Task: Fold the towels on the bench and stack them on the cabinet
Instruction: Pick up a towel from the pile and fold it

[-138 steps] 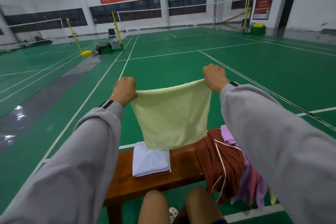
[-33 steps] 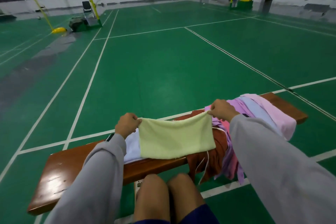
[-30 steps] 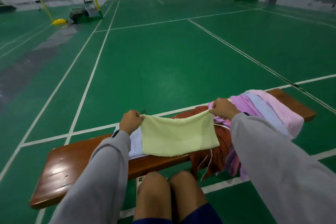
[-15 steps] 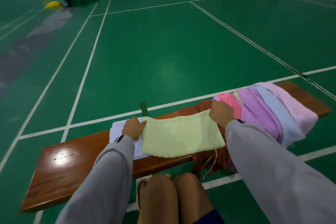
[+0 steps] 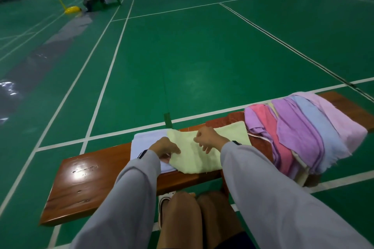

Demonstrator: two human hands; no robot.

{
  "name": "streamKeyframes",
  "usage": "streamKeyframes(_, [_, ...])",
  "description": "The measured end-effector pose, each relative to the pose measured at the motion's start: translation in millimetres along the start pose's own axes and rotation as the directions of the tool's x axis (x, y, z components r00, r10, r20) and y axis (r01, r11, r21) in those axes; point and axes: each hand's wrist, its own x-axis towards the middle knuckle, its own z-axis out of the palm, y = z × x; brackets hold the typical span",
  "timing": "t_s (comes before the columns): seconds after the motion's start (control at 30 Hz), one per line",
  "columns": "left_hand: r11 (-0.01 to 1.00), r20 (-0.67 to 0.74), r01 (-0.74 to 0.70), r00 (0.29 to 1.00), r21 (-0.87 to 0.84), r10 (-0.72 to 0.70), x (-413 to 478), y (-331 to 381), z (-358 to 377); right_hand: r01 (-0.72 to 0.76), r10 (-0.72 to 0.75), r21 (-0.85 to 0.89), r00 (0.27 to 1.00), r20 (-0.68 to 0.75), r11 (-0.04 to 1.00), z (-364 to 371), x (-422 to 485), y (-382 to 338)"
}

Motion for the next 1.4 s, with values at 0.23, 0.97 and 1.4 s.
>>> streamKeyframes(0.23, [0.974, -0.159, -0.225, 0.963, -0.038, 0.216, -13, 48, 23, -0.049, 0.031, 0.221, 0.996, 0.083, 0.974, -3, -17, -16])
streamKeyframes(0.97, [0.900, 0.196, -0.313, 0.904, -0.305, 0.380, -26, 123, 164, -0.228, 0.245, 0.092, 0.919, -0.310, 0.969, -83, -41, 107])
streamKeyframes(1.4, [0.918, -0.042, 0.014, 0.999, -0.396, -0.034, 15, 70, 124, -0.322, 0.330, 0.088, 0.864, -0.381, 0.943, -66, -40, 115])
